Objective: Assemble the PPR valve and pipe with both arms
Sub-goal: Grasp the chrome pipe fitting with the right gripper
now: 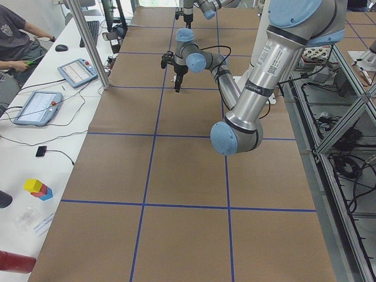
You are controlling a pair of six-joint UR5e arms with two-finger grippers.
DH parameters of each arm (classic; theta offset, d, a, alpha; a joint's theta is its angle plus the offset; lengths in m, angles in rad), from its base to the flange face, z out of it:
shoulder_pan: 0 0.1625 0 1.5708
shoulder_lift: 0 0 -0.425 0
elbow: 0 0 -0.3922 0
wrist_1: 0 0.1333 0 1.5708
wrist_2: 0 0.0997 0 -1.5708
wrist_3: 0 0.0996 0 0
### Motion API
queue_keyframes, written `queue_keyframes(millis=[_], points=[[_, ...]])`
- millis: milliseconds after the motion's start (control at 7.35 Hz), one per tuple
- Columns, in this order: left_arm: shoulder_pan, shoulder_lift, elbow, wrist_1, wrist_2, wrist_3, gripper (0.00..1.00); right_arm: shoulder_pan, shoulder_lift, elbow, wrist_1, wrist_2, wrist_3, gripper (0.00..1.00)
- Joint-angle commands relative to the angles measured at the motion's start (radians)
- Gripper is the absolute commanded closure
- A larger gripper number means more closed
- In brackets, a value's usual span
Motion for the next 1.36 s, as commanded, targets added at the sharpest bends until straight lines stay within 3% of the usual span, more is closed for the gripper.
queue_keyframes(millis=[0, 136, 272, 545, 953, 1225], points=[[-0.002, 0.0, 0.001, 0.0, 0.002, 0.0, 0.07, -0.015, 0.0, -0.001, 0.0, -0.003, 0.0, 0.39], [0.0, 0.0, 0.001, 0.0, 0.002, 0.0, 0.07, -0.015, 0.0, -0.001, 0.0, -0.011, 0.0, 0.41], [0.0, 0.0, 0.001, 0.0, 0.002, 0.0, 0.07, -0.015, 0.0, 0.0, 0.0, -0.014, 0.0, 0.51], [-0.002, 0.0, 0.001, 0.0, 0.0, 0.0, 0.07, -0.015, -0.002, 0.003, 0.0, -0.015, -0.003, 0.96], [-0.003, 0.0, 0.0, 0.0, 0.002, 0.0, 0.07, -0.014, 0.012, 0.055, -0.021, -0.005, 0.004, 1.0], [-0.015, 0.053, -0.031, 0.0, -0.002, 0.052, 0.07, -0.017, 0.198, 0.077, -0.204, -0.014, 0.091, 1.0]])
